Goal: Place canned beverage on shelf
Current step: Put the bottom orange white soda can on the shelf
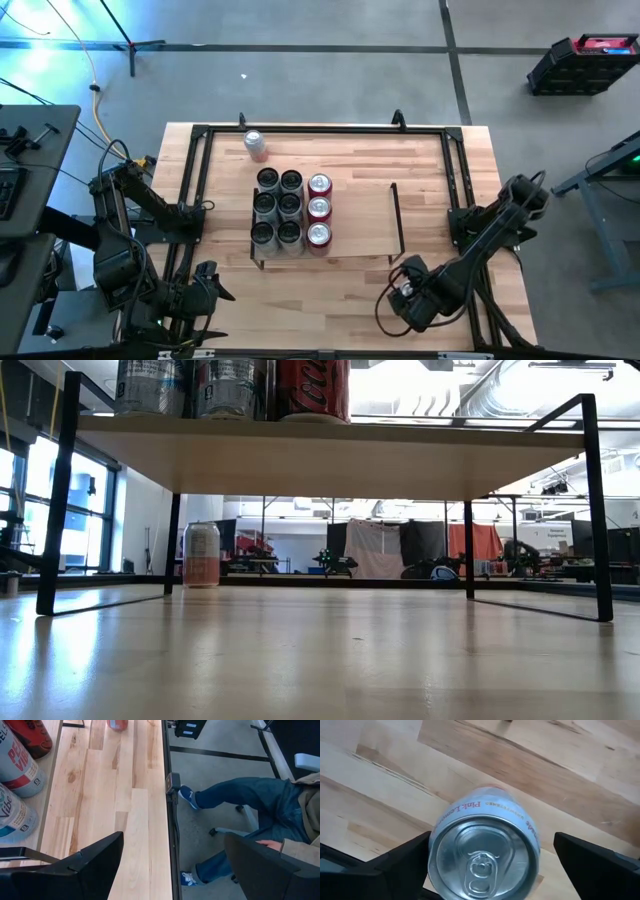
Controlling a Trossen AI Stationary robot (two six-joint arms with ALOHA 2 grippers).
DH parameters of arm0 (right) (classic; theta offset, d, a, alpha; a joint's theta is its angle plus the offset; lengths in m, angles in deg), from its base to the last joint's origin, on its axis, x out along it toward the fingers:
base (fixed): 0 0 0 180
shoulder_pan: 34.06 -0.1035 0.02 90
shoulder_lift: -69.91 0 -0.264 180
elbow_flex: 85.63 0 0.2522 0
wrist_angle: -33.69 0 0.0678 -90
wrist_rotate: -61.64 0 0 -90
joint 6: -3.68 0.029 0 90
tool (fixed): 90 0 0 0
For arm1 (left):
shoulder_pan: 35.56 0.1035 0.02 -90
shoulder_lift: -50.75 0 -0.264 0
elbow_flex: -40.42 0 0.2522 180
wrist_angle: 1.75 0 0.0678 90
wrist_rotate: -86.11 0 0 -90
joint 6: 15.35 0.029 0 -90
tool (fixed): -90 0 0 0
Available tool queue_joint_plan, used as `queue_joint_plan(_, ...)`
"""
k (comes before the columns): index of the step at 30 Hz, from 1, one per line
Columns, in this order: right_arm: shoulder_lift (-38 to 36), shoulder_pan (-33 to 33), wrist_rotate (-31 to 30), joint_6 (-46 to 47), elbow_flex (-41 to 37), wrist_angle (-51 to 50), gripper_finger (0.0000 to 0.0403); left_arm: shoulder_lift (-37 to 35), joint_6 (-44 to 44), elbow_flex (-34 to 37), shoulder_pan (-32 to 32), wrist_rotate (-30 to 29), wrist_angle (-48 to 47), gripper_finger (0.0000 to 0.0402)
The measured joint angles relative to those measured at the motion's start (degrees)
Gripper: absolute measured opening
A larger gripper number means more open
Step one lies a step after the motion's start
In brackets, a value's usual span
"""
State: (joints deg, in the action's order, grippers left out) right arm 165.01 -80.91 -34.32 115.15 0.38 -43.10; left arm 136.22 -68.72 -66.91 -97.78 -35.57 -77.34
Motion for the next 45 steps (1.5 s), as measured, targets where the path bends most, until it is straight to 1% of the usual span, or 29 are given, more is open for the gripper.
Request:
queue_joint_plan(4, -1.4, 0.0, -0.6, -1.1, 1.6, -3.3, 0.0397, 0.0, 0.0, 0.0, 0.0, 0.0, 0.0, 0.0335)
queue_joint_plan(8, -3.0, -0.2, -3.2, -4.0, 4.9, -6.6, 0.0397, 0.0, 0.0, 0.0, 0.0, 0.0, 0.0, 0.0335)
queue_joint_plan(13, -4.5, -0.4, -6.0, -11.9, 10.0, -10.0, 0.0397, 0.0, 0.0, 0.0, 0.0, 0.0, 0.0, 0.0335)
queue_joint_plan(16, -4.5, -1.2, -7.3, -19.6, 12.6, -11.5, 0.0397, 0.0, 0.0, 0.0, 0.0, 0.0, 0.0, 0.0335)
queue_joint_plan(17, -4.5, -1.5, -6.4, -22.3, 13.0, -12.3, 0.0397, 0.0, 0.0, 0.0, 0.0, 0.0, 0.0, 0.0335)
queue_joint_plan(19, -4.5, -2.4, -1.8, -25.4, 13.0, -15.0, 0.0397, 0.0, 0.0, 0.0, 0.0, 0.0, 0.0, 0.0335)
queue_joint_plan(22, -4.5, -5.3, 4.7, -26.9, 12.1, -19.3, 0.0395, 0.0, 0.0, 0.0, 0.0, 0.0, 0.0, 0.0335)
queue_joint_plan(24, -4.4, -8.2, 6.3, -27.3, 10.8, -18.6, 0.0390, 0.0, 0.0, 0.0, 0.0, 0.0, 0.0, 0.0335)
queue_joint_plan(28, -4.1, -13.0, 6.5, -29.3, 6.3, -14.7, 0.0375, 0.0, 0.0, 0.0, 0.0, 0.0, 0.0, 0.0335)
queue_joint_plan(31, -4.0, -14.4, 4.3, -29.2, 2.8, -11.1, 0.0357, 0.0, 0.0, 0.0, 0.0, 0.0, 0.0, 0.0335)
queue_joint_plan(34, -4.0, -14.1, 1.1, -29.4, -0.4, -11.1, 0.0333, 0.0, 0.0, 0.0, 0.0, 0.0, 0.0, 0.0335)
queue_joint_plan(38, -4.0, -12.7, -1.4, -32.7, -3.4, -11.0, 0.0291, 0.0, 0.0, 0.0, 0.0, 0.0, 0.0, 0.0335)
queue_joint_plan(41, -4.0, -11.6, -2.9, -34.2, -4.1, -11.0, 0.0251, 0.0, 0.0, 0.0, 0.0, 0.0, 0.0, 0.0335)
queue_joint_plan(45, -4.0, -11.1, -7.8, -34.5, -4.1, -10.6, 0.0184, 0.0, 0.0, 0.0, 0.0, 0.0, 0.0, 0.0335)
